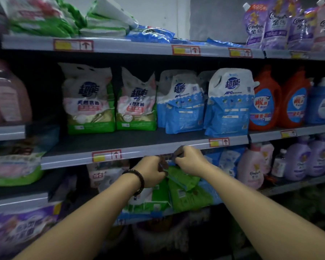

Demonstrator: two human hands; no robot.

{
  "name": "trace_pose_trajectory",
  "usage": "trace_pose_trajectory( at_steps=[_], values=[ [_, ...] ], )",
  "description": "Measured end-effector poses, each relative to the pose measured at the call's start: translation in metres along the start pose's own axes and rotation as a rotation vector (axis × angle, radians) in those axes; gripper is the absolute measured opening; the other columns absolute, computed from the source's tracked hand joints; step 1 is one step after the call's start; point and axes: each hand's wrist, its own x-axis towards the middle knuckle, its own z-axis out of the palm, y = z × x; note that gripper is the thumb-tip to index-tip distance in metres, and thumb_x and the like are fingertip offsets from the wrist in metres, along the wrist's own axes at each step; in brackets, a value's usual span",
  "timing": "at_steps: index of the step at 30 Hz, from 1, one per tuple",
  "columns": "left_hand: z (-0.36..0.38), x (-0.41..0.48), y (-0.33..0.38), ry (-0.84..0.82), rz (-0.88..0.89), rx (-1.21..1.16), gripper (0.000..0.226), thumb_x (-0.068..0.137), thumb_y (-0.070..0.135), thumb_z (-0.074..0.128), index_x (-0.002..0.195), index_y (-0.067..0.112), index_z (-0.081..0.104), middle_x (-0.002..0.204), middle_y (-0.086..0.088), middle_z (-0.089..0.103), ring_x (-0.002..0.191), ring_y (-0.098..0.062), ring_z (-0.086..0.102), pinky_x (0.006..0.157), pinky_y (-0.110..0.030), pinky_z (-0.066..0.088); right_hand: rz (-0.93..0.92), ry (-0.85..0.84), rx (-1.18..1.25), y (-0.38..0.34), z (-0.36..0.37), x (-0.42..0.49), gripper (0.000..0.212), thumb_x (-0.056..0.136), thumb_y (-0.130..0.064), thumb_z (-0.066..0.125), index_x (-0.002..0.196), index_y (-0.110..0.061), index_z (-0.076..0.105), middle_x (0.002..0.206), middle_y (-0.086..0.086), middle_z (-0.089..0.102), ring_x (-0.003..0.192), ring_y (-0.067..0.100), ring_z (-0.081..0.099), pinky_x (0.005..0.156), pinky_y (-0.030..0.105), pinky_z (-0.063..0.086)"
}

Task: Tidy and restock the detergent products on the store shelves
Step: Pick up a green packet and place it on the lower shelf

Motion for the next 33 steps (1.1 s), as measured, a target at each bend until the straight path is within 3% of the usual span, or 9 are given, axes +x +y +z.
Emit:
trace_pose_trajectory(
  at_steps=[3, 7, 10, 16, 21, 24, 28, 30, 33],
  values=[
    [0.023, -0.018, -0.016, -0.041, -0.024, -0.018, 0.013, 0.090, 0.023, 0.066, 0.100, 0.020, 0.073, 0.099, 0.001, 0.074, 0.091, -0.018, 0.068, 0.083, -0.038, 0.060, 0.066, -0.002, 0.045, 0.024, 0.025, -0.008, 0.032, 0.080, -0.032, 0.061, 0.104, -0.019, 0.078, 0.107, 0.007, 0.076, 0.101, 0.028, 0.070, 0.079, 0.032, 0.056],
    [0.067, -0.016, -0.031, -0.067, -0.027, -0.035, 0.020, 0.094, 0.026, 0.061, 0.112, 0.023, 0.070, 0.111, 0.002, 0.071, 0.099, -0.018, 0.065, 0.083, -0.029, 0.055, 0.287, 0.014, 0.264, 0.077, 0.057, -0.002, 0.019, 0.096, -0.022, 0.071, 0.109, -0.010, 0.075, 0.099, 0.008, 0.073, 0.080, 0.021, 0.067, 0.069, 0.030, 0.058],
    [0.094, 0.003, -0.039, -0.114, -0.029, -0.050, 0.026, 0.096, 0.035, 0.066, 0.121, 0.026, 0.066, 0.121, 0.005, 0.069, 0.111, -0.018, 0.065, 0.093, -0.030, 0.054, 0.490, 0.057, 0.462, 0.117, 0.077, 0.012, 0.024, 0.088, -0.033, 0.080, 0.106, -0.018, 0.073, 0.108, 0.010, 0.075, 0.092, 0.029, 0.073, 0.076, 0.043, 0.066],
    [0.142, 0.051, -0.056, -0.177, -0.044, -0.141, 0.032, 0.091, 0.031, 0.071, 0.120, 0.019, 0.064, 0.124, -0.004, 0.068, 0.116, -0.025, 0.063, 0.098, -0.037, 0.053, 0.613, 0.107, 0.643, 0.167, 0.096, 0.056, 0.023, 0.082, -0.035, 0.084, 0.093, -0.018, 0.073, 0.101, 0.015, 0.077, 0.092, 0.037, 0.074, 0.078, 0.051, 0.064],
    [0.175, 0.094, -0.067, -0.224, -0.051, -0.157, 0.045, 0.094, 0.030, 0.071, 0.135, 0.017, 0.056, 0.135, -0.008, 0.062, 0.123, -0.028, 0.059, 0.101, -0.035, 0.051, 0.667, 0.172, 0.706, 0.193, 0.109, 0.111, 0.050, 0.069, -0.046, 0.090, 0.104, -0.014, 0.073, 0.105, 0.016, 0.075, 0.093, 0.038, 0.073, 0.081, 0.060, 0.064],
    [0.195, 0.108, -0.073, -0.234, -0.018, -0.129, 0.050, 0.090, 0.031, 0.071, 0.136, 0.023, 0.055, 0.137, -0.007, 0.060, 0.126, -0.030, 0.058, 0.105, -0.041, 0.051, 0.662, 0.204, 0.761, 0.214, 0.123, 0.143, 0.096, 0.042, -0.059, 0.089, 0.122, -0.010, 0.070, 0.116, 0.017, 0.074, 0.101, 0.038, 0.073, 0.089, 0.058, 0.062],
    [0.215, 0.112, -0.078, -0.239, 0.066, 0.021, 0.053, 0.090, 0.034, 0.069, 0.139, 0.027, 0.052, 0.143, -0.004, 0.051, 0.128, -0.029, 0.053, 0.108, -0.042, 0.048, 0.746, 0.222, 0.843, 0.239, 0.132, 0.190, 0.120, 0.016, -0.061, 0.089, 0.122, -0.010, 0.066, 0.119, 0.017, 0.073, 0.100, 0.039, 0.074, 0.089, 0.063, 0.061],
    [0.223, 0.112, -0.081, -0.230, 0.066, -0.006, 0.049, 0.092, 0.029, 0.069, 0.139, 0.030, 0.055, 0.146, 0.000, 0.047, 0.131, -0.027, 0.052, 0.111, -0.039, 0.046, 0.784, 0.216, 0.849, 0.214, 0.123, 0.191, 0.117, 0.025, -0.059, 0.095, 0.127, -0.010, 0.063, 0.125, 0.018, 0.069, 0.106, 0.041, 0.072, 0.094, 0.062, 0.059],
    [0.227, 0.109, -0.086, -0.195, 0.075, -0.023, 0.048, 0.094, 0.023, 0.066, 0.140, 0.034, 0.054, 0.151, 0.003, 0.036, 0.137, -0.025, 0.046, 0.116, -0.035, 0.041, 0.784, 0.161, 0.831, 0.202, 0.125, 0.194, 0.066, 0.072, -0.051, 0.092, 0.115, -0.012, 0.062, 0.120, 0.018, 0.066, 0.109, 0.039, 0.069, 0.097, 0.058, 0.058]
  ],
)
